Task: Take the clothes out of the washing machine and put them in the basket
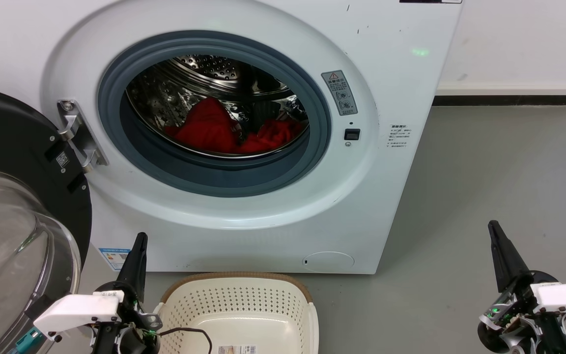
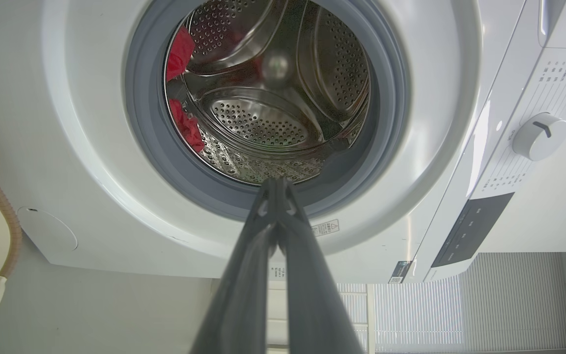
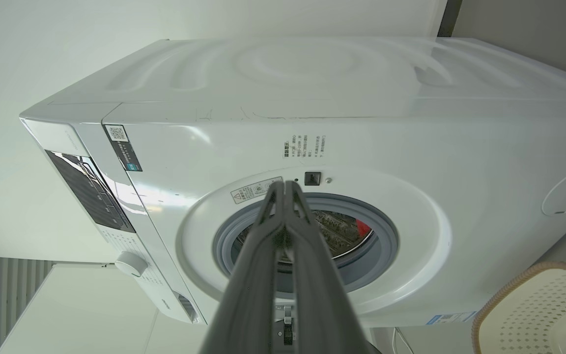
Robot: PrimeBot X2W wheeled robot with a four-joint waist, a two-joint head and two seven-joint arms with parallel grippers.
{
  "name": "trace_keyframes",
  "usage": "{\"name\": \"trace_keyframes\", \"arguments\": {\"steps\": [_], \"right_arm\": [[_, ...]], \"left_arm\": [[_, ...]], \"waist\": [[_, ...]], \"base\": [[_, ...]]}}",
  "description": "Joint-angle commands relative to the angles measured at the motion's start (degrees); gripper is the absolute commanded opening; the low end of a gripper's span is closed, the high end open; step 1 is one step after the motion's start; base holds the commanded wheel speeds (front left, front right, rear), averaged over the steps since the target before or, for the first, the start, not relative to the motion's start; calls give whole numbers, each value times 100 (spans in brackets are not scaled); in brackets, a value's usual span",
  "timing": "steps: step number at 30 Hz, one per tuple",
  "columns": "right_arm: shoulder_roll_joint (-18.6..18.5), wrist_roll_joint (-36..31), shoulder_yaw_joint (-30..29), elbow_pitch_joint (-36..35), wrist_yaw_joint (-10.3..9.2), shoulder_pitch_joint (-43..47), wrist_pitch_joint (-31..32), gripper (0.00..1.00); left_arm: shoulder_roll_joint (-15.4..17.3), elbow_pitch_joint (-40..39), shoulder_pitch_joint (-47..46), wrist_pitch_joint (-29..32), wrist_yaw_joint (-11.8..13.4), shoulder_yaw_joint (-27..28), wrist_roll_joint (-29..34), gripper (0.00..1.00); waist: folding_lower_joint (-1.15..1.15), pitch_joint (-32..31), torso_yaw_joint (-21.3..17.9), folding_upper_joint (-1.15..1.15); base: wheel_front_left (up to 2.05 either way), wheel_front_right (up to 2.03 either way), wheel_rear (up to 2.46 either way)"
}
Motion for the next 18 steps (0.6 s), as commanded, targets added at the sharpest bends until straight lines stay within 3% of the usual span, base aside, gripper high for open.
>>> {"name": "trace_keyframes", "arguments": {"steps": [1,18], "right_arm": [[18,-25,4,6,0,-71,2,0],[18,-25,4,6,0,-71,2,0]], "left_arm": [[-12,-5,-35,10,-20,13,-12,0],[-12,-5,-35,10,-20,13,-12,0]], "waist": [[0,0,0,0],[0,0,0,0]], "base": [[0,0,0],[0,0,0]]}}
